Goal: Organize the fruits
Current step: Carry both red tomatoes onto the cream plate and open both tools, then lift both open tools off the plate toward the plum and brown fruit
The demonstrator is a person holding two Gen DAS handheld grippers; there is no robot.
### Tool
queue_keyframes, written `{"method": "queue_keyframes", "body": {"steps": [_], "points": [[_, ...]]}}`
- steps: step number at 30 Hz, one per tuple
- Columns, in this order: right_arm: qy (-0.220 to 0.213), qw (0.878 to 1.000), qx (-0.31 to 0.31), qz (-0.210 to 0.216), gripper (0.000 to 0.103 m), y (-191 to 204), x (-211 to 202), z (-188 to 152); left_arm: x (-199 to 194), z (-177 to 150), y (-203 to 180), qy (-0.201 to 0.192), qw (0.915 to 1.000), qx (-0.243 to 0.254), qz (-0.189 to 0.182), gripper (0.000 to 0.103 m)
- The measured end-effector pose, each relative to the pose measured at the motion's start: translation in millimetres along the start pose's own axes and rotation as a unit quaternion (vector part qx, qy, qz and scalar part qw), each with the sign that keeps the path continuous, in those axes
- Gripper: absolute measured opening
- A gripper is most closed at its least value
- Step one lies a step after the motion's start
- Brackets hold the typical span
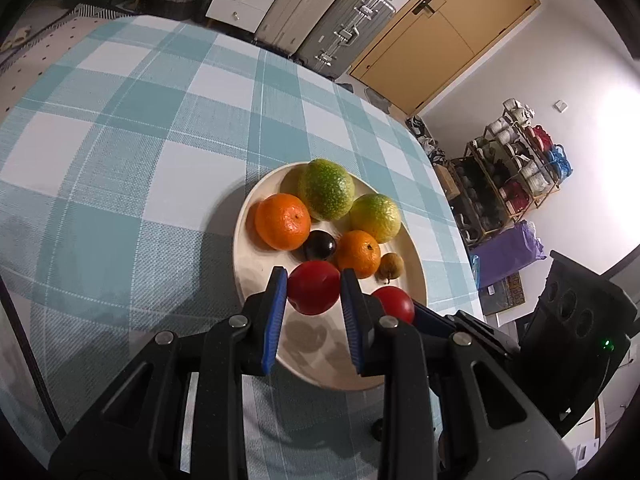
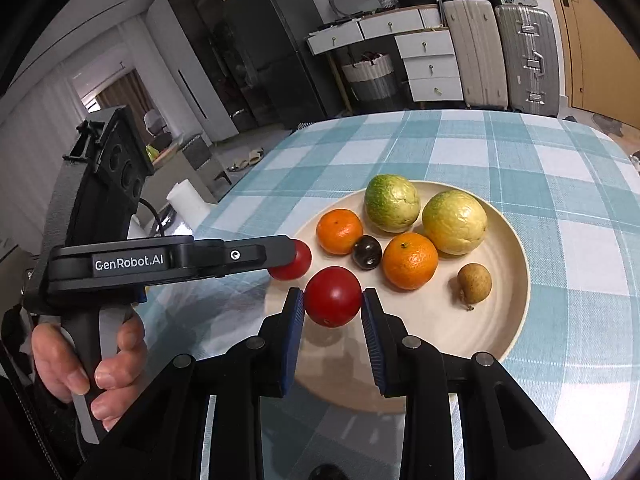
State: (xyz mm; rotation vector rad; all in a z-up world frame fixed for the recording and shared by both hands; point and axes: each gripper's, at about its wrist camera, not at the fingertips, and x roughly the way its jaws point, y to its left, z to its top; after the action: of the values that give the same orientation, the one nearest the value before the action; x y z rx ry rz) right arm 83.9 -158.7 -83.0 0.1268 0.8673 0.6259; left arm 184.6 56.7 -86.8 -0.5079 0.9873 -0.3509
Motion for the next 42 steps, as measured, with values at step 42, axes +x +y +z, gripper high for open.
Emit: {"method": "queue_keyframes", "body": {"steps": [42], "points": [[-0.051, 0.998, 0.021, -0.001, 0.068, -12, -31, 11, -41, -7, -38, -0.054, 0.9962, 0.069, 0.005, 0.034]]}}
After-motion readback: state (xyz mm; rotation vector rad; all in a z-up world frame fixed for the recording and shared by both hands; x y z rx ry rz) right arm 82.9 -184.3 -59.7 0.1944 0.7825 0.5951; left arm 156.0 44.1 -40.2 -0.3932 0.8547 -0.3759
